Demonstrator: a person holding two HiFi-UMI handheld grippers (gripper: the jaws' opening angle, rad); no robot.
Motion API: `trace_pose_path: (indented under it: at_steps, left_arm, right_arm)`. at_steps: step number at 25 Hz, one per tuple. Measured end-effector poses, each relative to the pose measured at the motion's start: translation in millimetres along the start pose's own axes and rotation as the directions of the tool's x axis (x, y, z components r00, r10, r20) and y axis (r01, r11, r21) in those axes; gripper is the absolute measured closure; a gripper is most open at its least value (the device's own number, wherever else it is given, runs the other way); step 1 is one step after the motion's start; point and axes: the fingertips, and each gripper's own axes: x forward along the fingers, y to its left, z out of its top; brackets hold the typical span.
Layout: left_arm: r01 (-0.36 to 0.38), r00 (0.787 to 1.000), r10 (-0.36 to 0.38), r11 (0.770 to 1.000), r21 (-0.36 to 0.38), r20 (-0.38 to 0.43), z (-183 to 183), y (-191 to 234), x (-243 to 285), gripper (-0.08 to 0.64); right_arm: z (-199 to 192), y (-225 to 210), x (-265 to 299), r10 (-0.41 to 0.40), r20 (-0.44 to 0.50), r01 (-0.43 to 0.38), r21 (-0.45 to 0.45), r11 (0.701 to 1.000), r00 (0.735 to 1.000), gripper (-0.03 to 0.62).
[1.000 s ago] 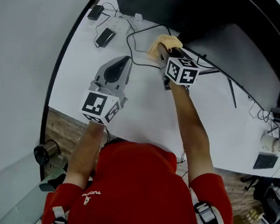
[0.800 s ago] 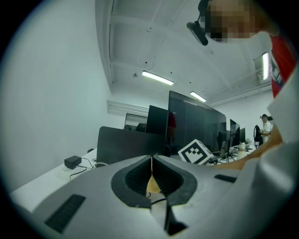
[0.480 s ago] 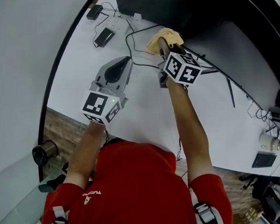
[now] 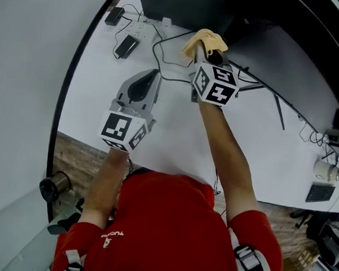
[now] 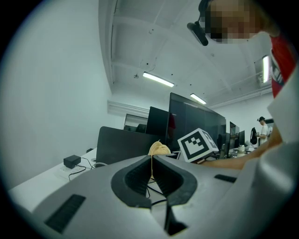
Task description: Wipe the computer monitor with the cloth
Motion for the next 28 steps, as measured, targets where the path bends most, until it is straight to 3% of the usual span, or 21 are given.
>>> trace_pose_path:
  at_steps: [14, 28]
  left_arm:
    - [0.034, 0.999, -0.035, 0.999, 0.029, 0.028, 14, -4, -1, 0.551]
    - [0.101, 0.992, -0.107, 0.992, 0.081, 0.066, 41, -19, 3, 0.551]
  right_arm:
    - [52, 8, -14, -0.044, 0.093, 0.036, 0.083, 0.996, 0.995, 0.518]
    - [112, 21, -34, -0.044, 0.186, 0.026, 0.097, 0.995, 0.982, 0.518]
